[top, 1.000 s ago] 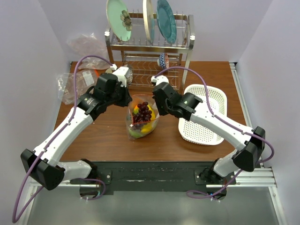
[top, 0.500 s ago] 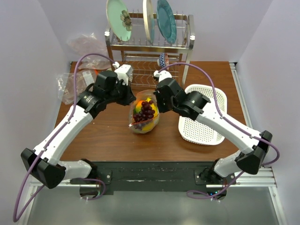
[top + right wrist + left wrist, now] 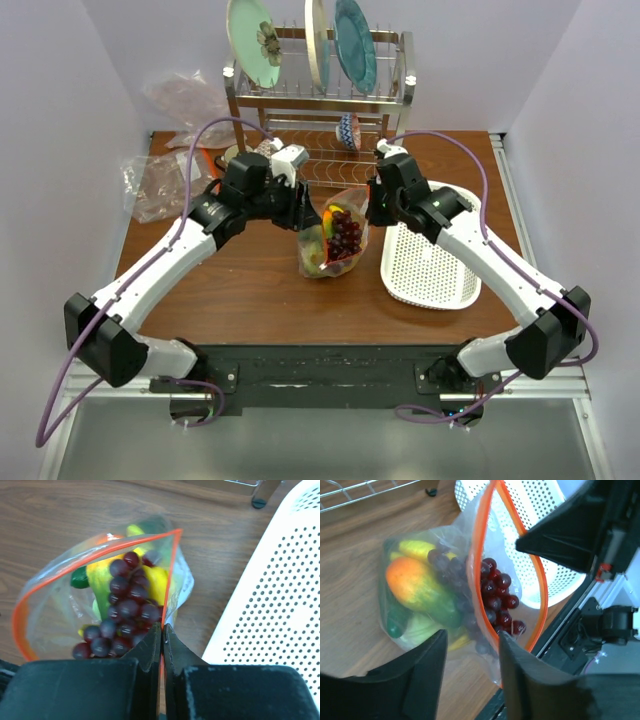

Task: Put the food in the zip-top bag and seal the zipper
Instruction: Adjust the zipper food storage bag at the center of the board.

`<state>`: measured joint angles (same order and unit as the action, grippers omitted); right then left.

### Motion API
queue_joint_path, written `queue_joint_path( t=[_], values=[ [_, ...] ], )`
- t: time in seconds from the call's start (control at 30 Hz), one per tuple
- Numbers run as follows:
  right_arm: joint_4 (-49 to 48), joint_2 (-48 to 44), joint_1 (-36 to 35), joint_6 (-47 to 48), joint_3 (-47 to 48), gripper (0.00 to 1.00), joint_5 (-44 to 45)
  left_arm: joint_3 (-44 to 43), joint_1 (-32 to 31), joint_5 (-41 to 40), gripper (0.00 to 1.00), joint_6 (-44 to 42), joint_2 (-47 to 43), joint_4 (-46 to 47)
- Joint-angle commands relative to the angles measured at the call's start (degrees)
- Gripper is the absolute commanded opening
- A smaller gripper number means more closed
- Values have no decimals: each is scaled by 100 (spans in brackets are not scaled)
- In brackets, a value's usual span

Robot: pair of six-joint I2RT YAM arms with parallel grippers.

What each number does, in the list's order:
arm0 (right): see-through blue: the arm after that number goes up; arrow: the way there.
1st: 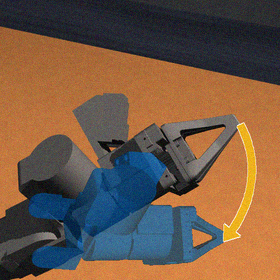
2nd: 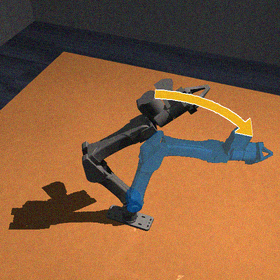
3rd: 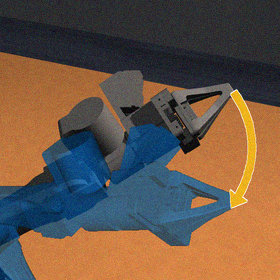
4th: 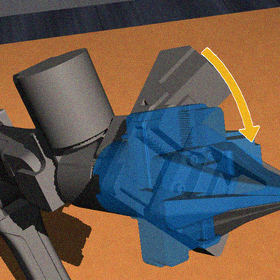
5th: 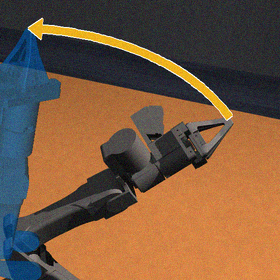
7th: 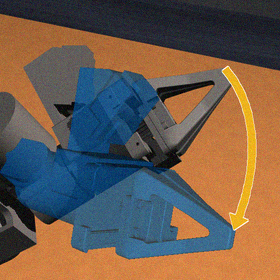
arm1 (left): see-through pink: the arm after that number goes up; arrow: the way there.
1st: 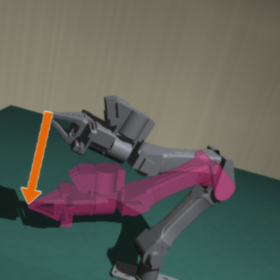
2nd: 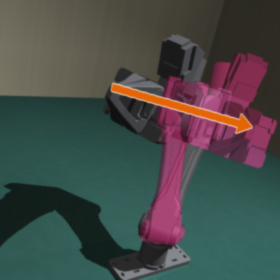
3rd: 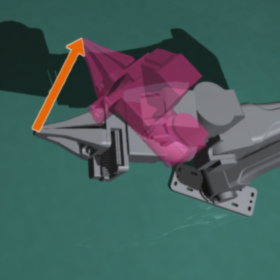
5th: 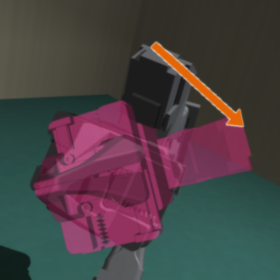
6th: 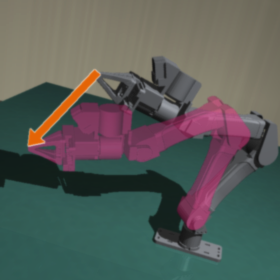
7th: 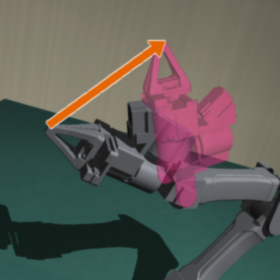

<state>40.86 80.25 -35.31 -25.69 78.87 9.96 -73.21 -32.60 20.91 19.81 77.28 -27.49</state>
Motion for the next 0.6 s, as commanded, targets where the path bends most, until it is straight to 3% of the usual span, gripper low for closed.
queue_joint_path(
  t=[0.0, 0.1, 0.2, 0.3, 0.4, 0.43, 0.57],
  values=[
    [-412, -80, 173, -50, 14, 0, -468, -36, -71, 20, 65, -232, -397, 376],
    [-421, 8, 270, -76, 58, 0, -600, -36, -71, 1, 100, -487, -652, 183],
    [-421, 78, 349, -137, 128, 0, -696, 559, -185, 98, 100, -601, -1064, 392],
    [-386, 192, 463, -182, 251, 0, -933, 1280, -509, -146, 99, -549, -1828, 1234],
    [-220, 342, 507, -190, 488, 0, -1169, 2823, -940, -332, 99, -470, -2751, 2604],
    [-97, 456, 508, -182, 550, 0, -1197, 3108, -1037, -437, 97, -391, -3118, 3304],
    [-43, 509, 543, -260, 674, 0, -1338, 4138, -1108, -710, 93, -320, -3552, 4364]
  ],
)
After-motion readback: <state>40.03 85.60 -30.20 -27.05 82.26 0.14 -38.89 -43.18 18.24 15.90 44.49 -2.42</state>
